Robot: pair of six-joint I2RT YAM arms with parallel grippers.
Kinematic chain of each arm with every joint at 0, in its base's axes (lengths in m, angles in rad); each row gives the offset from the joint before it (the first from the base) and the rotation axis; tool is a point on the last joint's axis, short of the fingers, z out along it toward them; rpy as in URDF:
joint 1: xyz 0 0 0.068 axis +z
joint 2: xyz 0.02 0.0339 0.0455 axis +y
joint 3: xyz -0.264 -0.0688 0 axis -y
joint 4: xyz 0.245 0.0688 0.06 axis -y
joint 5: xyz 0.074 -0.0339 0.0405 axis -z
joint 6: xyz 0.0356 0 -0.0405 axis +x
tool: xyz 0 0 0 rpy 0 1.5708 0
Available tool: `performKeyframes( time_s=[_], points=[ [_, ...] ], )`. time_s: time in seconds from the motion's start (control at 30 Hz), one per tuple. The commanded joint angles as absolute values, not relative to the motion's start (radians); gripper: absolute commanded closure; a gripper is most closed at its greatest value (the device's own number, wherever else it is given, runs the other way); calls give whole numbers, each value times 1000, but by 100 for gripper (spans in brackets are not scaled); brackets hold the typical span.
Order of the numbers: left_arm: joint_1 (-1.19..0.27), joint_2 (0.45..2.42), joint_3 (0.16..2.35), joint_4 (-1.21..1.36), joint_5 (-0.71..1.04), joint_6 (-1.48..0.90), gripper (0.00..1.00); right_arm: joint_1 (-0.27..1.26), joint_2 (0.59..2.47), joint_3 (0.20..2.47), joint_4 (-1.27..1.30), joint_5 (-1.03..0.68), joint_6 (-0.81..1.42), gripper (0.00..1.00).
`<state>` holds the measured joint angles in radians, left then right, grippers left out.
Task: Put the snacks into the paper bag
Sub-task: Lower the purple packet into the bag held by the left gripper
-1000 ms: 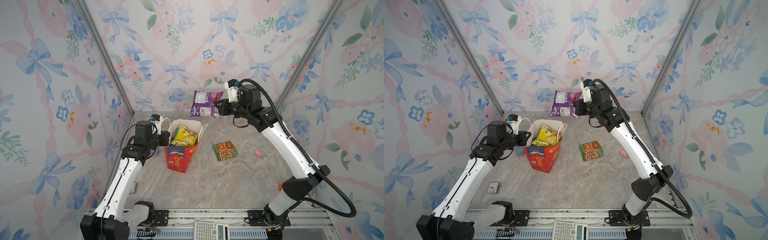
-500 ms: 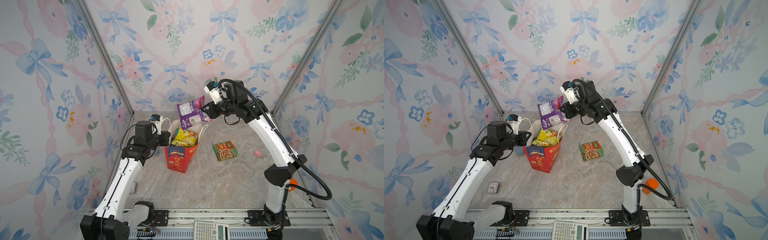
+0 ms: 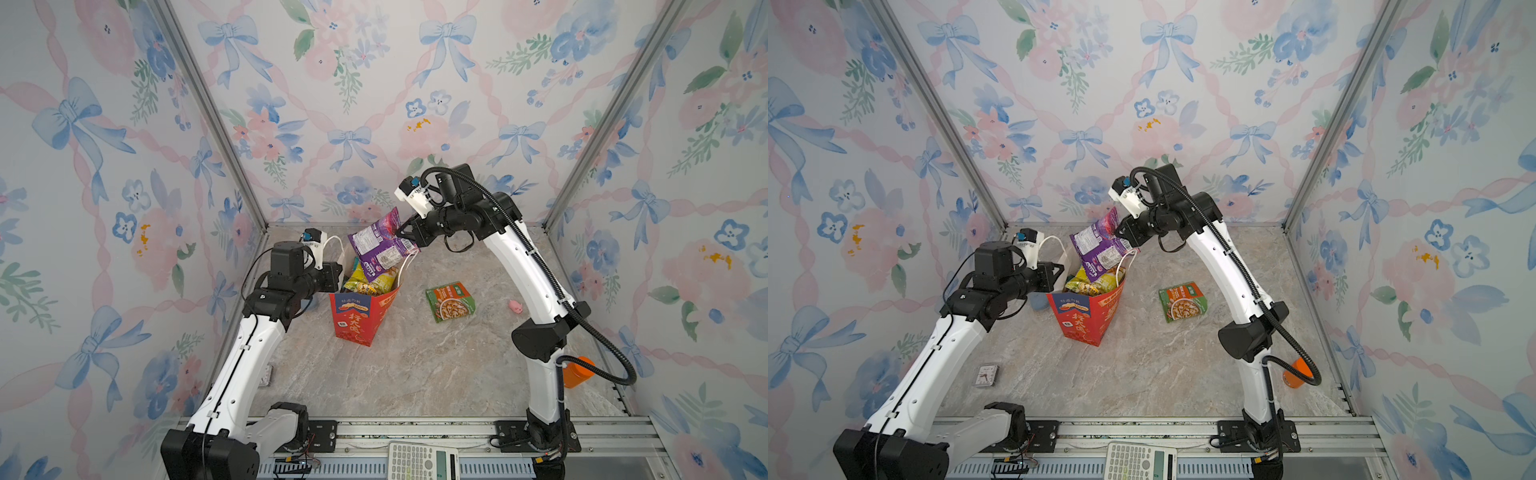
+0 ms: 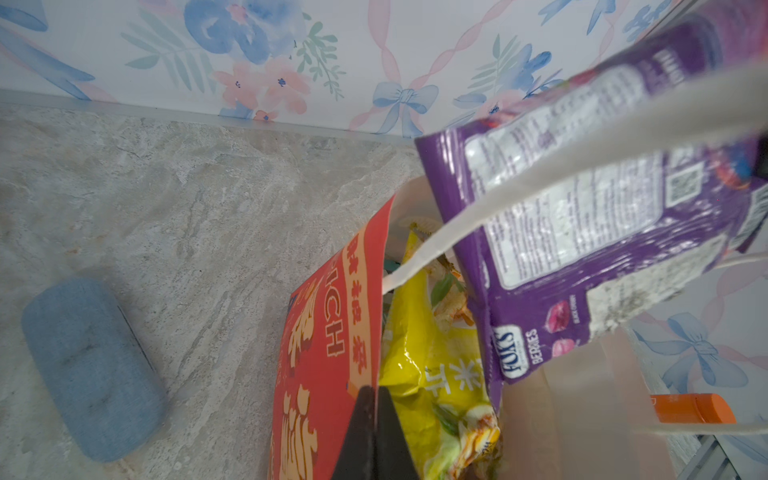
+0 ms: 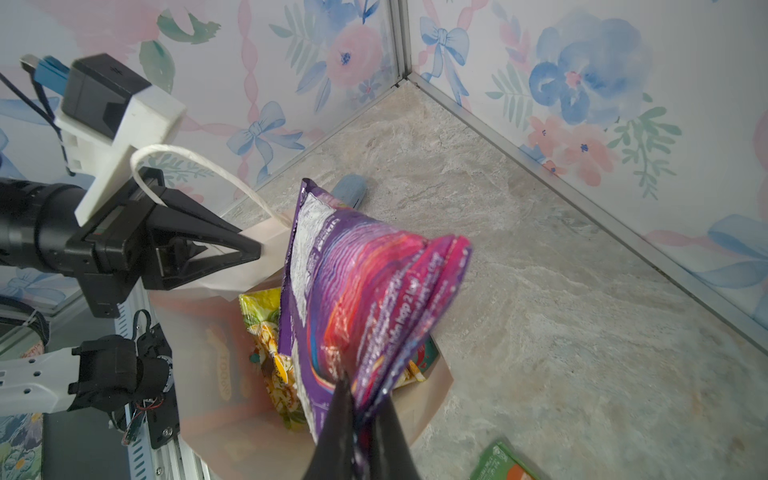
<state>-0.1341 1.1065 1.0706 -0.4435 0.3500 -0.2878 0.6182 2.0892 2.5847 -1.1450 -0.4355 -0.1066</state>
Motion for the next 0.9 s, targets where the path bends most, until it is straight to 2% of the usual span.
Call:
performKeyframes(
  time_s=[0.0, 0.57, 0.6, 0.67, 0.73, 0.87],
  points=[
    [-127, 1104, 1118, -377, 390, -265, 100, 635, 2104, 2630, -1203, -480, -160, 100],
    [-127, 1109, 1123, -377, 398, -267, 100, 719, 2259, 2724, -1245, -439, -181, 100],
    [-128, 1109, 1123, -377, 397, -267, 100, 719, 2263, 2725, -1234, -429, -169, 94],
    [-127, 1109, 1123, -376, 397, -268, 100, 718, 2266, 2730, -1203, -407, -134, 69],
    [-127, 1109, 1123, -377, 397, -268, 100, 719, 2256, 2730, -1159, -373, -92, 53],
    [-126, 1108, 1122, -378, 396, -267, 100, 720, 2197, 2723, -1061, -289, -13, 43]
  ],
)
